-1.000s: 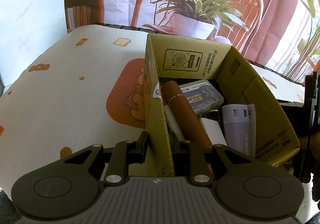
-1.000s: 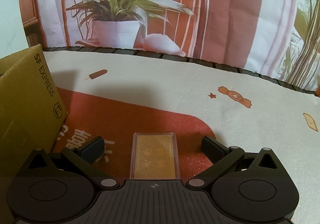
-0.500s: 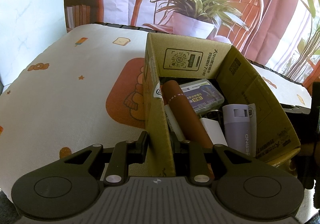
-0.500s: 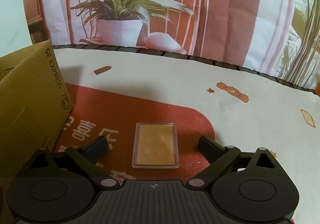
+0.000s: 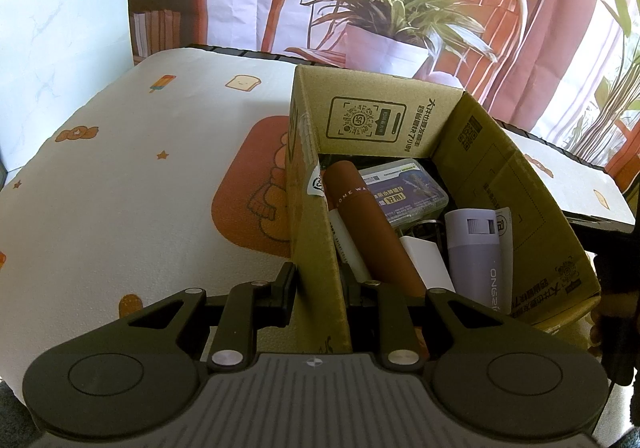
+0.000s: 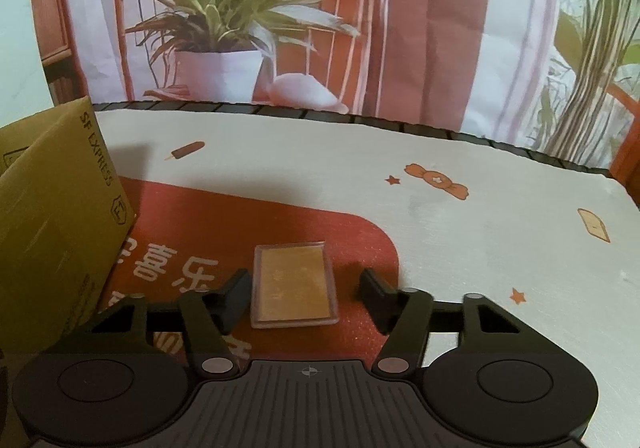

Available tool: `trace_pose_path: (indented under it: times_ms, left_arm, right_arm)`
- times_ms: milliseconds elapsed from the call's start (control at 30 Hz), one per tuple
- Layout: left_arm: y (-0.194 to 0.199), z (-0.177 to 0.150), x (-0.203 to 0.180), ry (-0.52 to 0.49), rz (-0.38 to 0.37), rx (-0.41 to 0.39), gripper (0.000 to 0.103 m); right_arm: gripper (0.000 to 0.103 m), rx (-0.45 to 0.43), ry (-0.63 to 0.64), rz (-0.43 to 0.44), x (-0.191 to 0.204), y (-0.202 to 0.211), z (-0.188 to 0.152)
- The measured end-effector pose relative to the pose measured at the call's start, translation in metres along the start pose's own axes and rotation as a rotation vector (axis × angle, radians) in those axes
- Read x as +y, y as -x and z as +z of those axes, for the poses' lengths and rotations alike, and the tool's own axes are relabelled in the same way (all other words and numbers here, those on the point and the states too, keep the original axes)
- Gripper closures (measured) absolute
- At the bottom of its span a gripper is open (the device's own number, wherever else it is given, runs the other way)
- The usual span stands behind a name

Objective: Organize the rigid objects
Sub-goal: 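Carry the gold card into the box and open the right gripper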

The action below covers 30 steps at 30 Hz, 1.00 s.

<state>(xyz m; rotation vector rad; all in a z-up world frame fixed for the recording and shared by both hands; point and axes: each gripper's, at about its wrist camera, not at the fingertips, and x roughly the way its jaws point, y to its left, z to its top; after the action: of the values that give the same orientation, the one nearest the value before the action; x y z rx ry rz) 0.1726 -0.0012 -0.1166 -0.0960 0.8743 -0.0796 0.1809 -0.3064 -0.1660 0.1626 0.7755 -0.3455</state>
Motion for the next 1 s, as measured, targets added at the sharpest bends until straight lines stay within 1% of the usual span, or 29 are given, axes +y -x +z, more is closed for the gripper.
trace_pose_path:
  times_ms: [67,100,267,400,533,633,767,900,1000]
  left_arm:
    - [0.000,0.000,0.000,0.000,0.000,0.000,0.081]
    - [0.000,0.000,0.000,0.000,0.000,0.000,0.081]
    - [0.000,0.000,0.000,0.001,0.000,0.000,0.081]
    - [0.001,0.001,0.000,0.003,-0.001,0.000,0.081]
    - [0.000,0.001,0.000,0.003,-0.002,0.000,0.081]
    - [0.000,0.001,0.000,0.008,-0.004,0.001,0.081]
    - [0.000,0.002,0.001,0.009,-0.005,0.002,0.081]
    - [0.000,0.002,0.001,0.009,-0.006,0.002,0.081]
    - [0.000,0.002,0.001,0.009,-0.007,0.002,0.081]
  right_arm:
    - [0.059,-0.004,0.002,-0.004,0.002,0.003,-0.002]
    - [0.060,-0.005,0.006,-0.008,0.004,0.004,-0.003]
    - [0.061,-0.009,0.020,-0.023,0.008,0.010,-0.006]
    - [0.061,-0.029,-0.016,-0.009,0.006,0.020,-0.008]
    - [0.061,-0.074,-0.058,0.011,0.005,0.037,-0.006]
    - [0.061,-0.116,-0.081,0.039,0.008,0.053,0.000]
    - [0.061,-0.187,-0.091,0.099,0.019,0.077,0.014]
    - [0.061,-0.250,-0.057,0.169,0.037,0.099,0.029]
    - [0.061,-0.269,-0.012,0.223,0.055,0.109,0.036]
